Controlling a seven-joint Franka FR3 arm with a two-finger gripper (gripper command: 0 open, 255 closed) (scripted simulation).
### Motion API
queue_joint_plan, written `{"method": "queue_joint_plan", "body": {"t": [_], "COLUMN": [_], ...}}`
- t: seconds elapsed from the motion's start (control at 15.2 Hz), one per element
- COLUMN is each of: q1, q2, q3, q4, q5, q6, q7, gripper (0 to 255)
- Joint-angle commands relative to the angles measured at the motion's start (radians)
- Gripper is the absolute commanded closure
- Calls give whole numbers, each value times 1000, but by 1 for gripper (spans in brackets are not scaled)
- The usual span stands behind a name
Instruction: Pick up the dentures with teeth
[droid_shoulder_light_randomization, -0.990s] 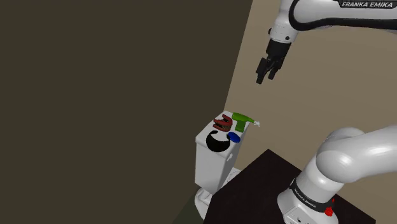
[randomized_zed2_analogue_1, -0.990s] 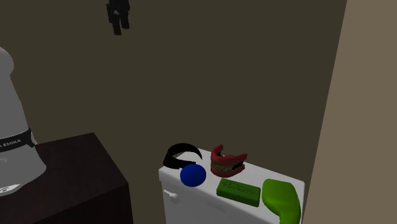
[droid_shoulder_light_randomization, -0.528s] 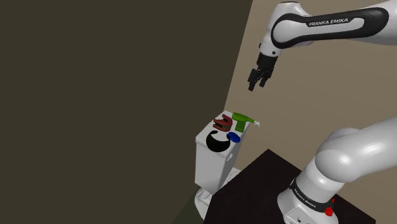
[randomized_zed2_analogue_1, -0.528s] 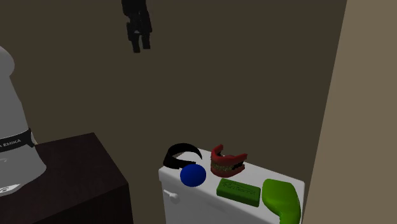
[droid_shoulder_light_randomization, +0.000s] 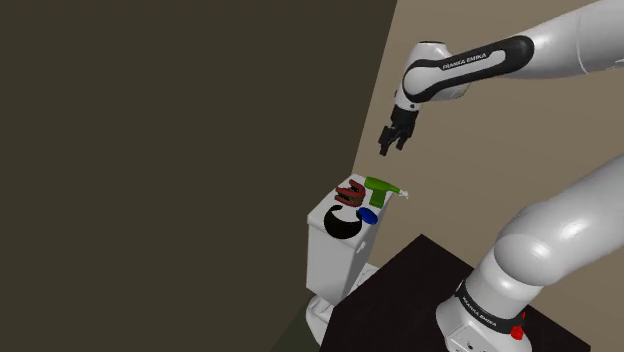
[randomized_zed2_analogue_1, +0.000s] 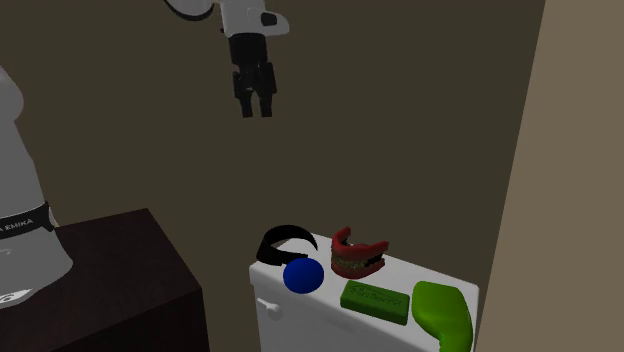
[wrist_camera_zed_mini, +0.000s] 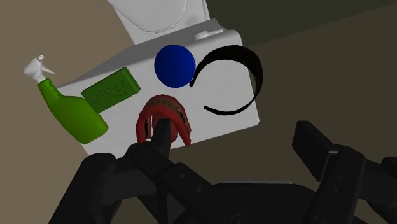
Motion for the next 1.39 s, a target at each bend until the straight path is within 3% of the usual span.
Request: {"method": "queue_joint_plan", "body": {"t": [0.0,0.66,1.32], "q1": [0,-30,-147], "q2": [77,462,859], "q3": [-22,-88,-39], "q4": [24,190,490], "q5": [15,177,354], "q6": [54,251,315], "q7": [-25,-200,-352], "gripper": [0,0,0]}}
